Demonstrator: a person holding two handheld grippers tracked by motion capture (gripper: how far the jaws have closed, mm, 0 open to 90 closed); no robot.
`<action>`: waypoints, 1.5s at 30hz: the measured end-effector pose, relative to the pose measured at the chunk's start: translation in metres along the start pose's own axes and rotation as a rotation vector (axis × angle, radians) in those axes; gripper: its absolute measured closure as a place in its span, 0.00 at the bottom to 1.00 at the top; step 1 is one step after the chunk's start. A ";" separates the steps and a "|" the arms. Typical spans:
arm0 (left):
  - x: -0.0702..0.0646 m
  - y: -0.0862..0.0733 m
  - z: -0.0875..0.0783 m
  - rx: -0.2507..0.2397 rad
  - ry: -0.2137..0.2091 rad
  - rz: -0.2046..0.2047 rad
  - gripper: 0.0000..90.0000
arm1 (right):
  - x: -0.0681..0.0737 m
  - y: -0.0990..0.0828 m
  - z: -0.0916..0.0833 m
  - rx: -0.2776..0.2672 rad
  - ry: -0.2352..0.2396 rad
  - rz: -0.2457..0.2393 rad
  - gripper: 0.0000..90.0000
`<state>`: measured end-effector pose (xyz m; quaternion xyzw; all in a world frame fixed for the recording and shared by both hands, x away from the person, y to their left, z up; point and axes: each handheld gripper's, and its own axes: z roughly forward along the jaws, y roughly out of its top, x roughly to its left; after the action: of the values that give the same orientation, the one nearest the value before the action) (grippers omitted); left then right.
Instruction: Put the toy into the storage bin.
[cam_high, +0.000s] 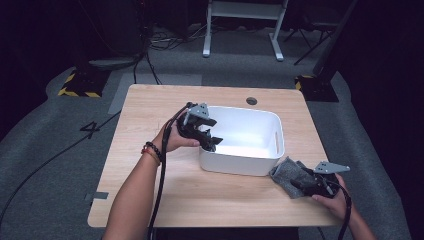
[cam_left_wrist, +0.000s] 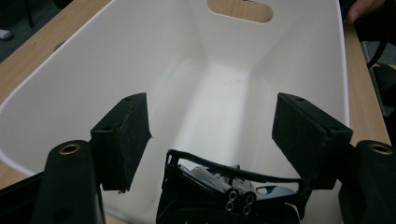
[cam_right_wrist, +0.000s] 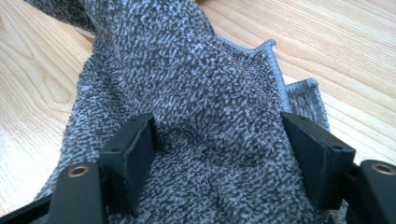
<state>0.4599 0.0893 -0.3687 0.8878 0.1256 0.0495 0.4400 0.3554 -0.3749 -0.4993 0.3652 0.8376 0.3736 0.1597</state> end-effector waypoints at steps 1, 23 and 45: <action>0.000 -0.001 -0.002 0.001 -0.001 -0.001 0.31 | 0.000 0.000 0.000 0.000 0.000 0.000 0.31; 0.000 -0.014 -0.018 0.013 0.077 -0.006 0.41 | 0.000 0.000 0.000 0.003 0.000 -0.003 0.31; -0.003 -0.002 -0.001 -0.028 0.074 -0.007 0.25 | 0.001 0.000 0.000 0.000 -0.001 0.000 0.31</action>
<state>0.4566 0.0905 -0.3697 0.8787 0.1442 0.0827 0.4475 0.3546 -0.3748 -0.4995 0.3652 0.8375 0.3736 0.1603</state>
